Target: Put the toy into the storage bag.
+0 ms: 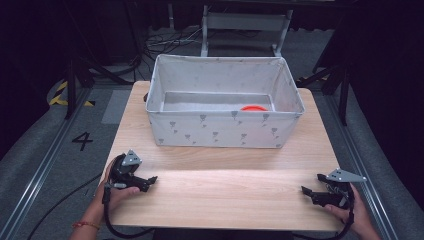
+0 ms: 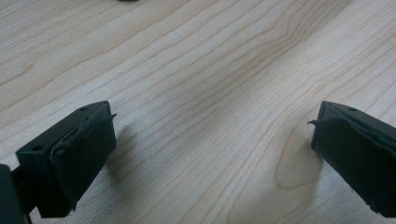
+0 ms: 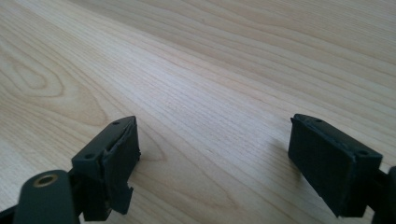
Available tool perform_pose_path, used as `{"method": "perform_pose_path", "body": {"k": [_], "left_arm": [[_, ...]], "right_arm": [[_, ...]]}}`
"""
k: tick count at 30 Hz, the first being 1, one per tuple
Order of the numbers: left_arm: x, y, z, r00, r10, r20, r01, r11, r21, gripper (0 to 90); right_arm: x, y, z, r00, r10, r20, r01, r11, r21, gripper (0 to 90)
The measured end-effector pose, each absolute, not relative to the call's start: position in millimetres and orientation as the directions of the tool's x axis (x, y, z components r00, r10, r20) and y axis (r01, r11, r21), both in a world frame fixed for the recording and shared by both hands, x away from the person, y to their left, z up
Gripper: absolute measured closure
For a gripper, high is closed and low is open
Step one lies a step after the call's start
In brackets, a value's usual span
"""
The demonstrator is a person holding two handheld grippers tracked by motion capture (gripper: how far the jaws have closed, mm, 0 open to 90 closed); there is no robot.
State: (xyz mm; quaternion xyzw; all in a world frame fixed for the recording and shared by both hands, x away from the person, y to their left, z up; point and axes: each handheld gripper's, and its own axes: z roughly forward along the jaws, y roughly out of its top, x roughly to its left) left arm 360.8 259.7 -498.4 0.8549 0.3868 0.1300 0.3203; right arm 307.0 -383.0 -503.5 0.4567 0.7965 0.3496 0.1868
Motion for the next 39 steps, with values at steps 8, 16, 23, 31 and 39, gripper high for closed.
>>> {"method": "perform_pose_path", "body": {"k": [8, 16, 23, 31, 39], "left_arm": [[360.5, 259.4, -498.3, 0.661, 0.75, -0.02, 0.579, -0.493, 0.649, 0.3], [360.5, 259.4, -498.2, 0.661, 0.75, -0.023, 0.582, -0.493, 0.647, 0.3], [360.5, 259.5, -498.0, 0.661, 0.75, -0.02, 0.581, -0.495, 0.646, 0.3], [360.1, 259.0, -498.1, 0.653, 0.757, -0.026, 0.589, -0.486, 0.645, 0.2], [360.1, 259.0, -498.1, 0.653, 0.757, -0.026, 0.589, -0.487, 0.645, 0.2]], "right_arm": [[306.6, -383.0, -503.6, -0.509, 0.861, 0.018, 0.598, 0.338, 0.727, 16.4], [306.8, -382.9, -503.7, -0.505, 0.863, 0.017, 0.599, 0.337, 0.726, 16.0], [306.8, -382.9, -503.7, -0.505, 0.863, 0.017, 0.599, 0.337, 0.726, 15.9], [306.8, -382.9, -503.7, -0.504, 0.863, 0.017, 0.6, 0.336, 0.726, 15.6], [306.8, -382.9, -503.7, -0.504, 0.864, 0.016, 0.6, 0.337, 0.726, 15.6]]}}
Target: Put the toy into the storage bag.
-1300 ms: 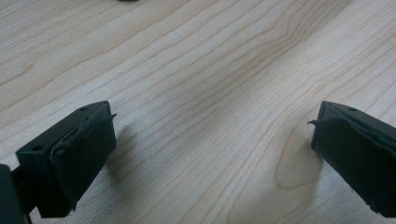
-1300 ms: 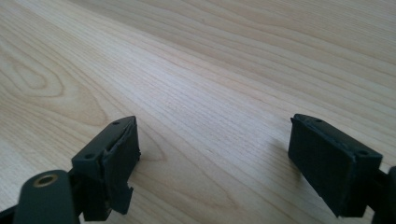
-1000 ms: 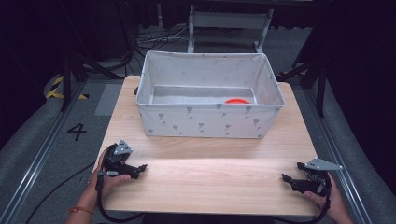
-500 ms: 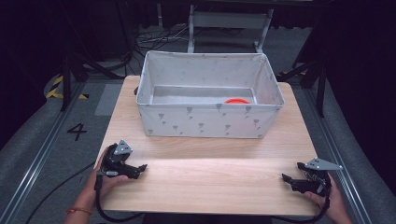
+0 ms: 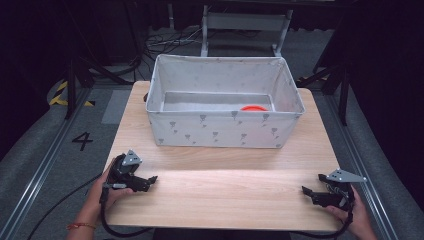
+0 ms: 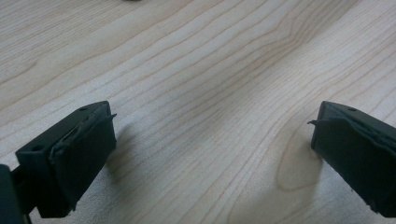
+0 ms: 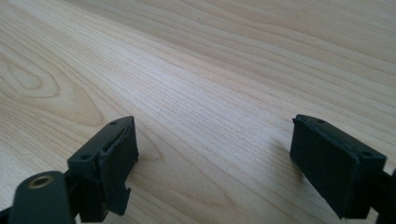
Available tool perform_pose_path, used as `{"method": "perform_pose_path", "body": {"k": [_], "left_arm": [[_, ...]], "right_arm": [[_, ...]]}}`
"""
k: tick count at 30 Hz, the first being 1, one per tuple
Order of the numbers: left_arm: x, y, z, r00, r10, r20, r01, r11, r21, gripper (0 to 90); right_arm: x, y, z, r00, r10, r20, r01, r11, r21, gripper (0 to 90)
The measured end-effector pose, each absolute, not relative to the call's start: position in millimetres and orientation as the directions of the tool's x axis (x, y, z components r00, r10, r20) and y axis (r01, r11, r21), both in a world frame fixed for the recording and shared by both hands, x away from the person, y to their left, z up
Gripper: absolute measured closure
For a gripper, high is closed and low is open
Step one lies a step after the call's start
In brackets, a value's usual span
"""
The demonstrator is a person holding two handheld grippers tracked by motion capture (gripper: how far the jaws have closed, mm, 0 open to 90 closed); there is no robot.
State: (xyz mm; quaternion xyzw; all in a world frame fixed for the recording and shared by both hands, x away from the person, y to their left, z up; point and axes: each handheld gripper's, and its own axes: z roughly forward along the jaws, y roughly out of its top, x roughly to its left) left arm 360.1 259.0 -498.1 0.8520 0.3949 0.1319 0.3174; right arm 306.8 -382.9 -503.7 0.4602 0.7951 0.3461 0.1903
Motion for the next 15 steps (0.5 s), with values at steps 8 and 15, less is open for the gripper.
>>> {"method": "perform_pose_path", "body": {"k": [8, 15], "left_arm": [[357.4, 257.7, -497.9, 0.626, 0.779, -0.02, 0.604, -0.469, 0.644, 0.1], [356.7, 257.5, -497.9, 0.618, 0.786, -0.018, 0.608, -0.464, 0.645, 0.1]], "right_arm": [[306.8, -382.9, -503.7, -0.504, 0.864, 0.016, 0.6, 0.336, 0.726, 15.5], [306.9, -383.0, -503.7, -0.502, 0.865, 0.017, 0.602, 0.335, 0.725, 15.6]]}}
